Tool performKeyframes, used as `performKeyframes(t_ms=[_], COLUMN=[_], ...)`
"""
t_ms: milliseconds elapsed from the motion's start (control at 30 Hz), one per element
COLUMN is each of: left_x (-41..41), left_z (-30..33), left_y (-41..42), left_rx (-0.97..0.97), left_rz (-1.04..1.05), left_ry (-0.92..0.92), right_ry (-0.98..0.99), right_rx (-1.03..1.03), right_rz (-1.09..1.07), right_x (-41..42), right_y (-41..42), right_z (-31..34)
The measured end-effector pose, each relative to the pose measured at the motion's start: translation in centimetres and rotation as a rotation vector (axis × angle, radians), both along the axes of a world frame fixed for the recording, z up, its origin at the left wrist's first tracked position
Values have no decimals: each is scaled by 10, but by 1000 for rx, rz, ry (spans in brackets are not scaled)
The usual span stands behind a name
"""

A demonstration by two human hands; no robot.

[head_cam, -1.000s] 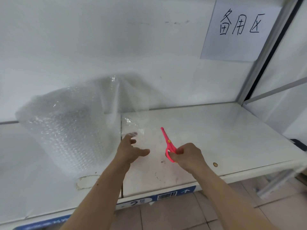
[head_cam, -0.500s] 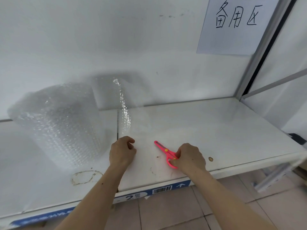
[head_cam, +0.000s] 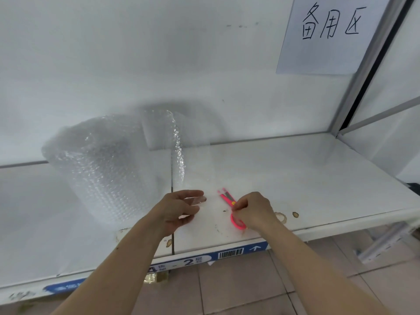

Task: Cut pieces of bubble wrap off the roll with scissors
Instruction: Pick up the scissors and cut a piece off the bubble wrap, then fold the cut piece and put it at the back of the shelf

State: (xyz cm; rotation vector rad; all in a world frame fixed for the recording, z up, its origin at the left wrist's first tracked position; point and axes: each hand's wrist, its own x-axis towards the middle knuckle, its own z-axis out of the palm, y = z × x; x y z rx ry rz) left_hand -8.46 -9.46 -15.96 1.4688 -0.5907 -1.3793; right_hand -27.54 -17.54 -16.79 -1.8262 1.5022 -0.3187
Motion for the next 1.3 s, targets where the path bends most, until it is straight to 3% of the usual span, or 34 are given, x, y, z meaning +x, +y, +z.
performKeyframes(t_ms=[267,367,500,700,933,1300], left_x=[-11,-13,-10,-6,-18,-24], left_z=[18,22,24,23,28,30], left_y=[11,14,15,7,0,-1], left_rx=[-139,-182,-160,-91,-68,-97], left_rz=[-191,-313,-362,-156,-67,5], left_ry=[136,117,106,205,303,239], right_ry=[-835,-988,-1072,-792,-357,-7], right_rx=[655,588,334,-90,-569,-759], right_rz=[-359,-439,-483,-224,50,205], right_x=[21,25,22,13,5,-2], right_y=[8,7,1,-5,-10,-2], right_z=[20,24,25,23,17,21])
